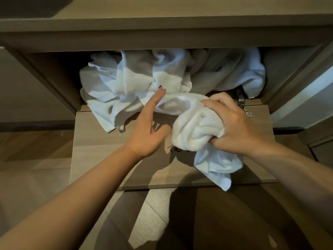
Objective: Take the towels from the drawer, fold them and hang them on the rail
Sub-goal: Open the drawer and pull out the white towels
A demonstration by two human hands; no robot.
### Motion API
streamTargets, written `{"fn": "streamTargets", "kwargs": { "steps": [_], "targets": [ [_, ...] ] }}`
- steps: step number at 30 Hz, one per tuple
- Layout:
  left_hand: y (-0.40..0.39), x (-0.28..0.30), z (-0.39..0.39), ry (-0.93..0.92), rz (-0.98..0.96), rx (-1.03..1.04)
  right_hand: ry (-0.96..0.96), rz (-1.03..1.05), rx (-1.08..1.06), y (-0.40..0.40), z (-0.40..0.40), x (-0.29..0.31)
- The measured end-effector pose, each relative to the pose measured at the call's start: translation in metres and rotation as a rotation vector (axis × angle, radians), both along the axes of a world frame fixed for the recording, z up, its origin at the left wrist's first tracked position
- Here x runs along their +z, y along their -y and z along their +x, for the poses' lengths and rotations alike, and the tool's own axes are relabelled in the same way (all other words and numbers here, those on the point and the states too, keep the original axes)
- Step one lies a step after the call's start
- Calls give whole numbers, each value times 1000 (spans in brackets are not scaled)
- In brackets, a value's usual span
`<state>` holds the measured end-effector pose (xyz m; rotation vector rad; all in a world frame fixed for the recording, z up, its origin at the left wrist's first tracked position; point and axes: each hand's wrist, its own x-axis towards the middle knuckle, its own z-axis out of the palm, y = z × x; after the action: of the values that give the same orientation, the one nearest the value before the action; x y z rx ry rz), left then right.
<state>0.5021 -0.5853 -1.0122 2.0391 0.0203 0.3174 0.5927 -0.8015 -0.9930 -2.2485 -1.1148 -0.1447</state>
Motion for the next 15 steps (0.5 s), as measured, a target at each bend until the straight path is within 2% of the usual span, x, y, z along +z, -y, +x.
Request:
{"fn": "streamTargets", "kwargs": {
  "steps": [2, 3, 5, 9, 10, 12, 15],
  "targets": [
    [-2, -3, 0, -12, 88, -155, -53, 114, 58, 1, -1, 15],
    [0, -2, 0, -31, 37, -224, -107, 207, 86, -2, -3, 23],
    [6, 0, 1, -85, -261, -306, -198, 391, 69, -11, -4, 37],
    [26, 12, 6, -241, -802, -143, -291, 666, -154, -39, -9, 34],
    [25, 12, 7, -279, -909, -120, -301, 660, -221, -47, -12, 27],
    [18, 15, 4, -337, -1001, -118, -330, 525, -297, -59, -21, 8],
    [11, 14, -4, -362, -923, -76, -385, 207, -134, -60, -31, -21]
  ]
}}
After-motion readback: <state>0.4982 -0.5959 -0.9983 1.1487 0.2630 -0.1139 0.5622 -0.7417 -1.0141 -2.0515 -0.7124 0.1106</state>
